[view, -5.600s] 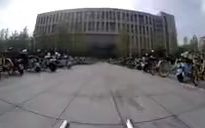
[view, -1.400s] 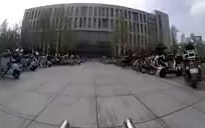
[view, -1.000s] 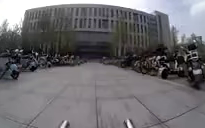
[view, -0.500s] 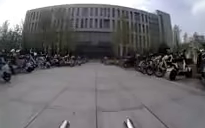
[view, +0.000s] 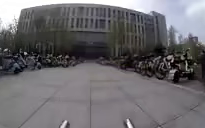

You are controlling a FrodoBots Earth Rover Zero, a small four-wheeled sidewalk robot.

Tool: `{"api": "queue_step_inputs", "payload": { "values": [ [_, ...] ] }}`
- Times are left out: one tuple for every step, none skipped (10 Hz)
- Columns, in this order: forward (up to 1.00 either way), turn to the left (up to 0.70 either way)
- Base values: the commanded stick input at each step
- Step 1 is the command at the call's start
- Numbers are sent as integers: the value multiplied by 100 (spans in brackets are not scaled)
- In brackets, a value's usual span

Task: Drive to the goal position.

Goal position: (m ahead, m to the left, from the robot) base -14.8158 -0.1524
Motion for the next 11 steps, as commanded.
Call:
{"api": "queue_step_inputs", "payload": {
  "values": [
    [100, 0],
    [100, 0],
    [100, 0],
    [100, -14],
    [100, -29],
    [100, -24],
    [100, 0],
    [100, 0],
    [100, 0],
    [100, 0],
    [100, 0]
  ]
}}
